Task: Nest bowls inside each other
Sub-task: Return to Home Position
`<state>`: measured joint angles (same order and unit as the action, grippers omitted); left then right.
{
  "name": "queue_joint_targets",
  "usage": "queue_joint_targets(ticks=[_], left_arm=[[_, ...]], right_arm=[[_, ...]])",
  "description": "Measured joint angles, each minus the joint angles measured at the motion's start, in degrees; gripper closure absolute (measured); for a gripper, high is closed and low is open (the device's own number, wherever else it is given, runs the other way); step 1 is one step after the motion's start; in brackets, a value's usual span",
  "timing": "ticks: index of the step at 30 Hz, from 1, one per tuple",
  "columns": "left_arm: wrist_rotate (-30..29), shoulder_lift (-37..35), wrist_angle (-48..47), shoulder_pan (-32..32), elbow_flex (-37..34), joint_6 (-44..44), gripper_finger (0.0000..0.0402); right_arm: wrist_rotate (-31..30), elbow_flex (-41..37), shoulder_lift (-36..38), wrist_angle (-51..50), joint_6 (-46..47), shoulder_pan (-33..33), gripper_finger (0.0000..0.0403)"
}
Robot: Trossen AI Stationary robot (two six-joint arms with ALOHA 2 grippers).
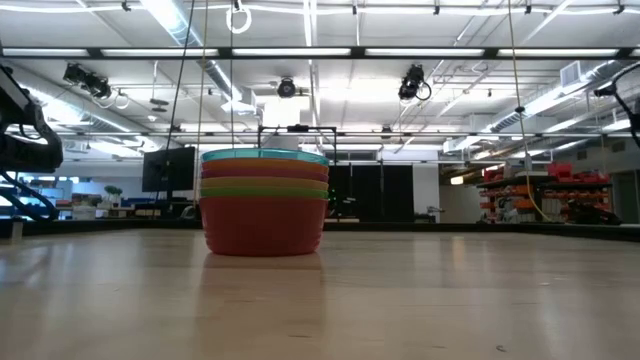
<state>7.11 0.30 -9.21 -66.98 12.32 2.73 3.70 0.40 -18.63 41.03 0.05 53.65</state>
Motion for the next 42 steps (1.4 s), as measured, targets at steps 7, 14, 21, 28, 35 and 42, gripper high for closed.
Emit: queue_joint_targets(ticks=[7, 14, 21, 28, 35, 42], left_arm=[[0.0, 0.0, -0.9, 0.0, 0.0, 0.2, 0.0377], [0.0, 0.0, -1.7, 0.0, 0.0, 0.7, 0.0372], [0.0, 0.0, -2.6, 0.0, 0.0, 0.7, 0.0366], [0.0, 0.0, -3.1, 0.0, 0.0, 0.9, 0.0378], [0.0, -0.1, -3.1, 0.0, 0.0, 1.0, 0.0369], [0.0, -0.1, -1.3, 0.1, -2.0, 3.7, 0.0368]], right_arm=[[0.0, 0.0, 5.9, -5.8, -0.3, 0.0, 0.0355], [0.0, 0.0, 11.2, -10.2, -0.2, 0.0, 0.0355], [0.0, 0.0, 16.2, -14.7, -0.2, 0.0, 0.0355], [0.0, 0.0, 18.7, -16.3, 0.0, 0.0, 0.0355], [0.0, 0.0, 18.7, -15.7, 0.3, 0.0, 0.0355], [0.0, 0.0, 18.7, -13.5, 0.4, 0.0, 0.0355]])
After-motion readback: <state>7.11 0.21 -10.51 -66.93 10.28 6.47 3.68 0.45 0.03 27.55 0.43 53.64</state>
